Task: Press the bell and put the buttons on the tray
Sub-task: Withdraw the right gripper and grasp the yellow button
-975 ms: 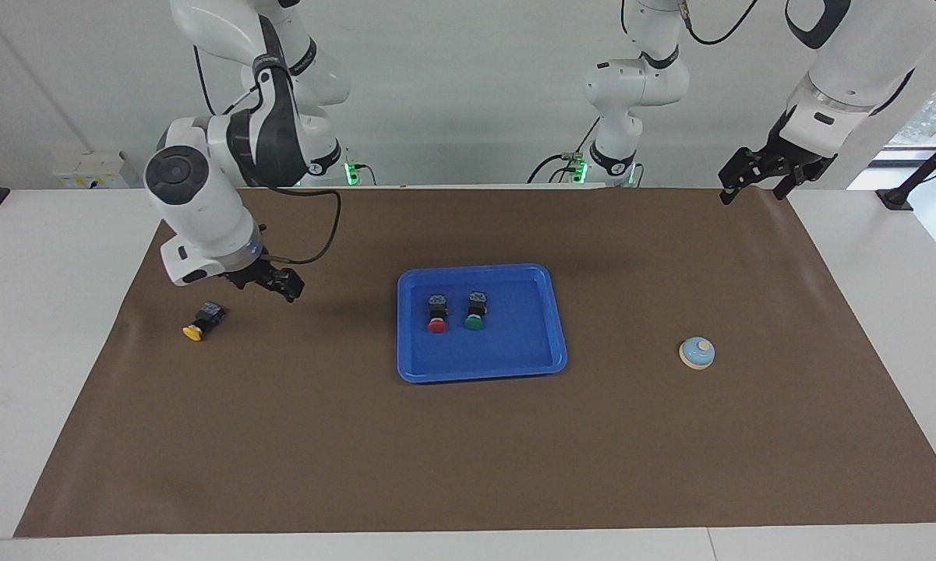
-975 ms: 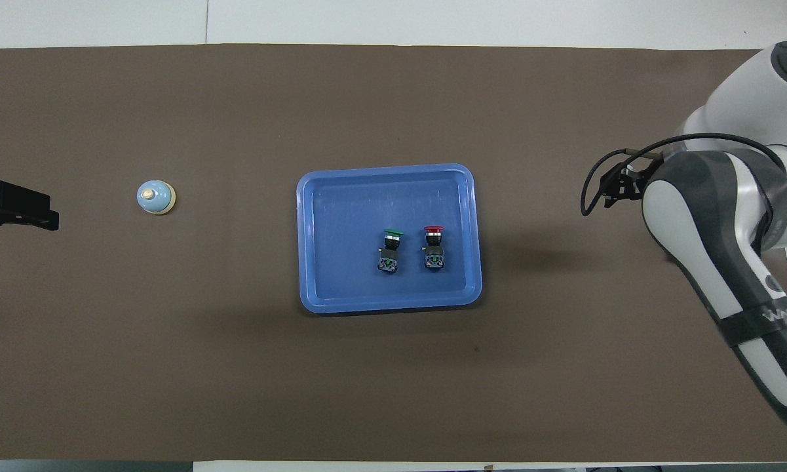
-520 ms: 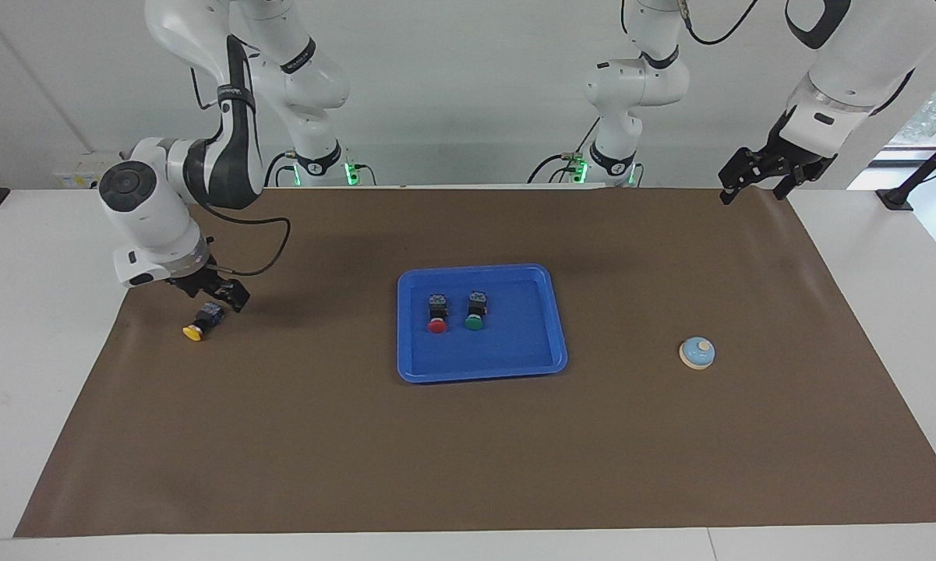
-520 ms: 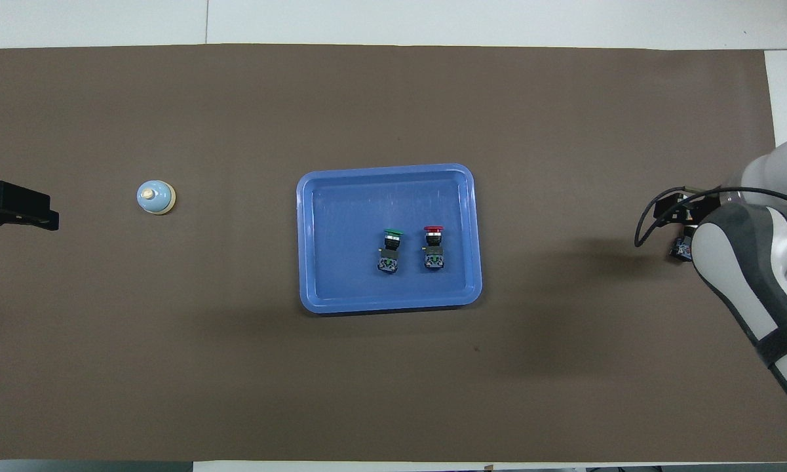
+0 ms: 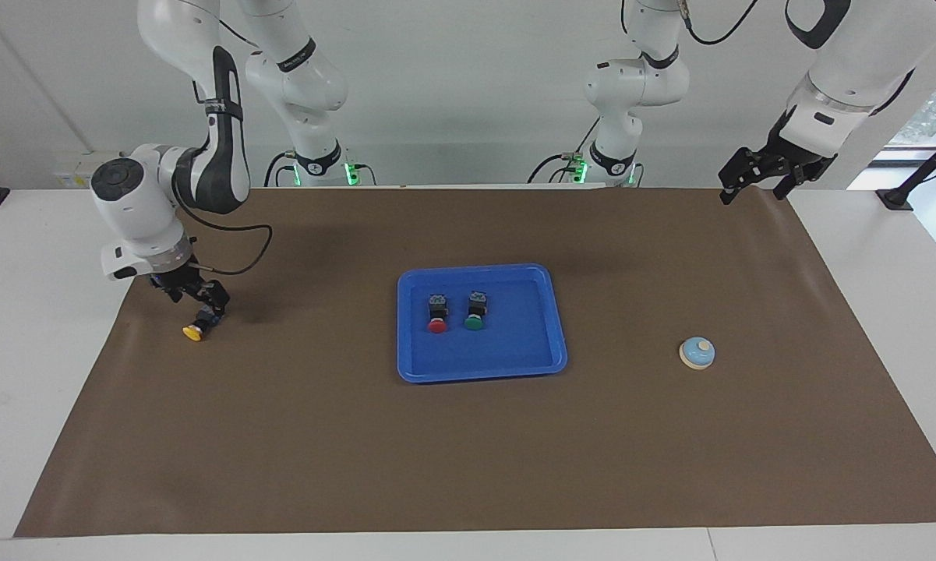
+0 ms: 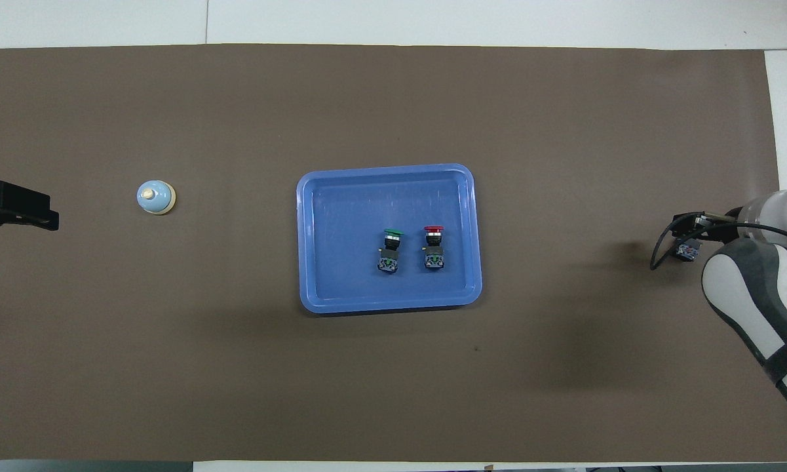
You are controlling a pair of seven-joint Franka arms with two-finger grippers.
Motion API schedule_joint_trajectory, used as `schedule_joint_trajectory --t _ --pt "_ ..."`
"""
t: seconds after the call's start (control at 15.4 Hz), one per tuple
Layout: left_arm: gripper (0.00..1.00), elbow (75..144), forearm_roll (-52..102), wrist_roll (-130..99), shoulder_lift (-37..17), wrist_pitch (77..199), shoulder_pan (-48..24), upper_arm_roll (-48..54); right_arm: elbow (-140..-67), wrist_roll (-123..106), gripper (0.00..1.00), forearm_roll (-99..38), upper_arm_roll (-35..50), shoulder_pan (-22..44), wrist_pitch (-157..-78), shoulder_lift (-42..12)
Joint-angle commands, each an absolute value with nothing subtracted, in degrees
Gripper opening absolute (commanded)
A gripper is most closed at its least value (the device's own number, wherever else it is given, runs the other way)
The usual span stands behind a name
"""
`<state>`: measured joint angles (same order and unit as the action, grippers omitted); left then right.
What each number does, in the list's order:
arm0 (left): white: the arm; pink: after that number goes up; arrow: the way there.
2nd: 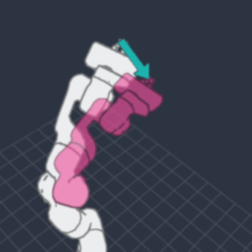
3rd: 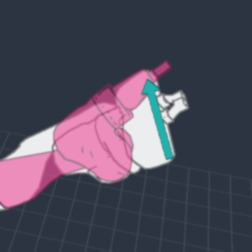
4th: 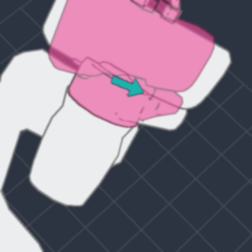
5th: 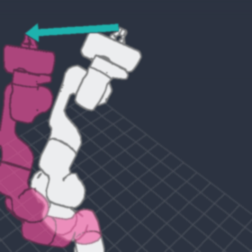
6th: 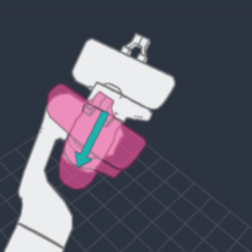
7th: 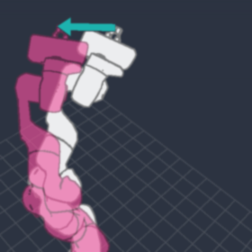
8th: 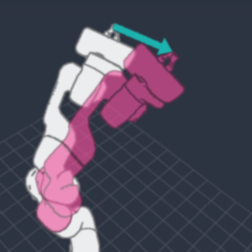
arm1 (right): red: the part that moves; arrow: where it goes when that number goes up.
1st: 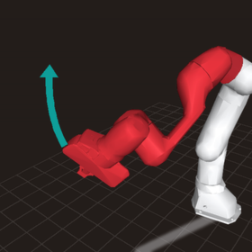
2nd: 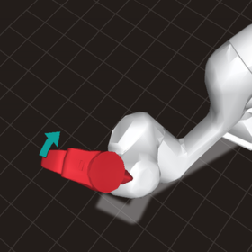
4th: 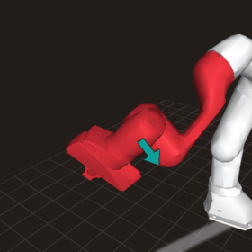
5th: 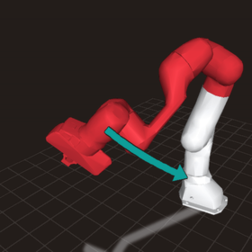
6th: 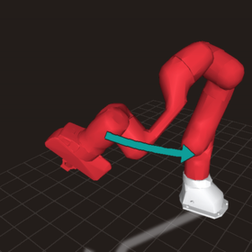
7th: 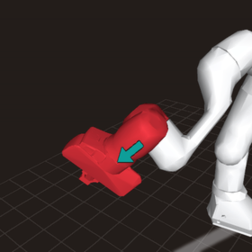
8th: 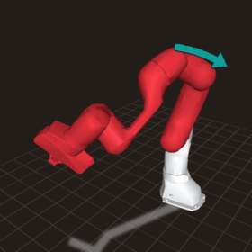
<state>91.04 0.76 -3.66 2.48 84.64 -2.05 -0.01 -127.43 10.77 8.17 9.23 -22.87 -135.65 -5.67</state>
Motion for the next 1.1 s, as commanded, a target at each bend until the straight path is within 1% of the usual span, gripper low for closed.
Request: schedule_joint_trajectory --t 0.0,0.13,0.32,0.39,0.45,0.52,0.58,0.71,0.78,1.04 --pt "1.00 91.5 0.7 -4.4 3.1 83.9 -2.9 -0.7 -129.5 11.1 1.00 8.4 10.1 -24.9 -140.4 -7.5" --pt "1.00 91.5 0.7 -4.4 3.1 83.9 -2.9 -0.7 -129.5 11.8 1.00 8.3 10.1 -25.2 -142.6 -9.6" --pt "1.00 91.5 0.7 -4.4 3.1 83.9 -2.9 -0.7 -129.5 12.0 1.00 8.2 10.2 -25.6 -142.6 -9.7" --pt "1.00 91.5 0.7 -4.4 3.2 83.9 -2.9 -0.7 -129.5 12.0 0.96 8.0 10.2 -25.6 -142.6 -9.7" --pt "1.00 91.5 0.7 -4.4 3.1 83.8 -2.9 -0.7 -129.6 12.0 0.89 7.9 10.2 -25.6 -142.5 -9.7" --pt "1.00 91.5 0.7 -4.4 3.2 83.9 -2.9 -0.7 -129.6 12.0 0.77 7.9 10.2 -25.7 -142.5 -9.8" --pt "1.00 91.5 0.7 -4.4 3.1 83.9 -2.9 -0.7 -129.7 12.0 0.58 7.8 10.2 -25.7 -142.2 -9.7" --pt "1.00 91.5 0.7 -4.4 3.1 83.9 -2.9 -0.7 -129.8 12.0 0.11 7.8 10.2 -25.7 -141.7 -9.7" --pt "1.00 91.5 0.7 -4.4 3.1 83.9 -2.9 -0.7 -129.8 11.8 0.00 7.8 10.2 -25.7 -141.1 -9.7" --pt "1.00 91.5 0.7 -4.4 3.1 83.9 -2.9 -0.7 -129.1 11.6 0.00 7.8 10.3 -25.2 -139.0 -9.6"
